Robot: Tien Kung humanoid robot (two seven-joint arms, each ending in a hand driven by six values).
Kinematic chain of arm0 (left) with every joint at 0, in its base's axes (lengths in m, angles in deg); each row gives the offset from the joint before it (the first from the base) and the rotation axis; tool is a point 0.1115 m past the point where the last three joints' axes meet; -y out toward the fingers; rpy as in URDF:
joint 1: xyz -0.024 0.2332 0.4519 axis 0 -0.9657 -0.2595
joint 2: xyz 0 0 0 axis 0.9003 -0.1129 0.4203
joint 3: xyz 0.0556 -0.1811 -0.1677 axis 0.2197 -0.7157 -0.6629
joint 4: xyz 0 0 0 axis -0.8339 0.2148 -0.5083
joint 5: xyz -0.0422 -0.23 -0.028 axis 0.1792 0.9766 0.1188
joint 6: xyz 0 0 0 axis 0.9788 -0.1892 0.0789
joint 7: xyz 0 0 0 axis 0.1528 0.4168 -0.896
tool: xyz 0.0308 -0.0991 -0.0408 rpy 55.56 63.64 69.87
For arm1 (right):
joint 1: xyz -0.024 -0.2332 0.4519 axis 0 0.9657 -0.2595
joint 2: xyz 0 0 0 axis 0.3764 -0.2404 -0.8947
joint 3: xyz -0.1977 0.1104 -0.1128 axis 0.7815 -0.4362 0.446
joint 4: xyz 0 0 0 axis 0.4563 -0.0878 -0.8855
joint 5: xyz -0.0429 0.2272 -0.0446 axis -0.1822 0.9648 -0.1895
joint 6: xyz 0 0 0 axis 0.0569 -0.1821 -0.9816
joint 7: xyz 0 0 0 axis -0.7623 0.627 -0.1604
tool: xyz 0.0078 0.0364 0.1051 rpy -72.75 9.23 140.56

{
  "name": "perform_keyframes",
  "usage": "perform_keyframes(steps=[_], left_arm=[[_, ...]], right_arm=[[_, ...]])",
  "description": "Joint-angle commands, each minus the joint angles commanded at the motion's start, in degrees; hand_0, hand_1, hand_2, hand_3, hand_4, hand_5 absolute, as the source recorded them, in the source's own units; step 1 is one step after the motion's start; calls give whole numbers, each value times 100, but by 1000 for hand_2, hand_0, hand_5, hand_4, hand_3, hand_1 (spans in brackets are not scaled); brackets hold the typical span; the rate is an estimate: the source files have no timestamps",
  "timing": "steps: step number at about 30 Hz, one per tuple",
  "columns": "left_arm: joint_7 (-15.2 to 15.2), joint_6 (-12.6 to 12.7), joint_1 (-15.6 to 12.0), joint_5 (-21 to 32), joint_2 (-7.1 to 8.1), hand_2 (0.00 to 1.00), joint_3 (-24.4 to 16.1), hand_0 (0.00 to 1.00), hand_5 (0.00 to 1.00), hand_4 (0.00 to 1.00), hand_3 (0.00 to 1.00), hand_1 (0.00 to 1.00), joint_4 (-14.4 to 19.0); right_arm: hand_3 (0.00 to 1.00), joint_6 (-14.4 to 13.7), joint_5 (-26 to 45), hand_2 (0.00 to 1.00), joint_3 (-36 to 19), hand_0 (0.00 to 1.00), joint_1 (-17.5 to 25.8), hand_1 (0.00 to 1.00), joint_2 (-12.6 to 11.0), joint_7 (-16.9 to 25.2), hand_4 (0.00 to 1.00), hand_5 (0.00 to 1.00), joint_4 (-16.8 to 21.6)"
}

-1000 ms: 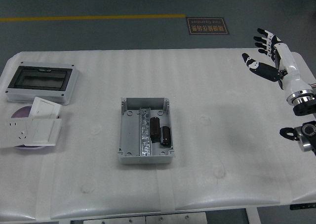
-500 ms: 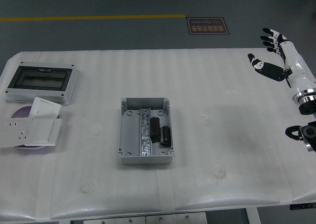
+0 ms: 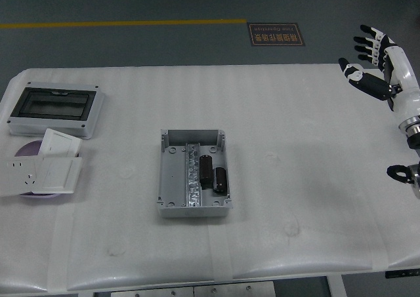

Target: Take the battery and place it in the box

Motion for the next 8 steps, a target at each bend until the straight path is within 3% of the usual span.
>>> perform_keyframes(steps=[8], left_arm=[[14,-6,-32,-49,6,528,-55,635,2,317,559,564,0]], right_arm=[[900,-34,28,824,29,803,1,811,2,7,715,204,-30]])
